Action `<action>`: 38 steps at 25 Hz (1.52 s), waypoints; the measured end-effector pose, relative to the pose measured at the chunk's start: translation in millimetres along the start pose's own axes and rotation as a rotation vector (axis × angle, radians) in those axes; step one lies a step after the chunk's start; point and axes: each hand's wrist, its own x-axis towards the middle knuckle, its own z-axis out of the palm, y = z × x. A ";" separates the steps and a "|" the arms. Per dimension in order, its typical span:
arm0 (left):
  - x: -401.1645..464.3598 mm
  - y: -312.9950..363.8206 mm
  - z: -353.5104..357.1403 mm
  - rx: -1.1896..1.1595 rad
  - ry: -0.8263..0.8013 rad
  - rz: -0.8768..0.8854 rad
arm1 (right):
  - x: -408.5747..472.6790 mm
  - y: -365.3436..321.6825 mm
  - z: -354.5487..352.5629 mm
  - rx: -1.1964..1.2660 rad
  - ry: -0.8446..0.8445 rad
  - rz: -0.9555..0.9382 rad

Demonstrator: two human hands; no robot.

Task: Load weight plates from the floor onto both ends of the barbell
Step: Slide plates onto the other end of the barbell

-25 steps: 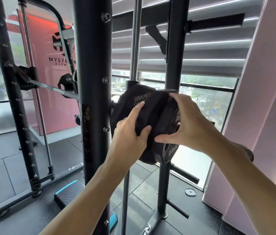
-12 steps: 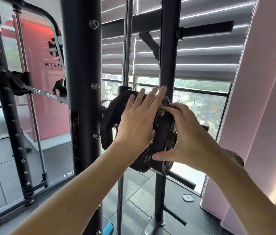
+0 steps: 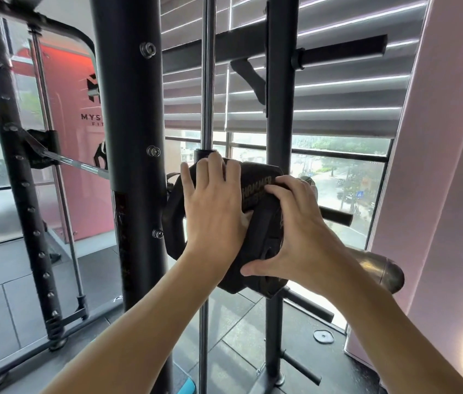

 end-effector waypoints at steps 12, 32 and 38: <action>-9.6 -26.0 -2.2 -0.209 -0.372 -0.240 | 115.8 10.2 -52.4 0.066 -0.343 0.165; -11.1 -71.1 33.8 -0.321 -0.164 -0.252 | 187.0 20.0 12.7 -0.035 -0.481 0.015; -9.0 -73.6 37.9 -0.387 -0.091 -0.134 | 193.0 30.1 17.2 -0.006 -0.464 -0.022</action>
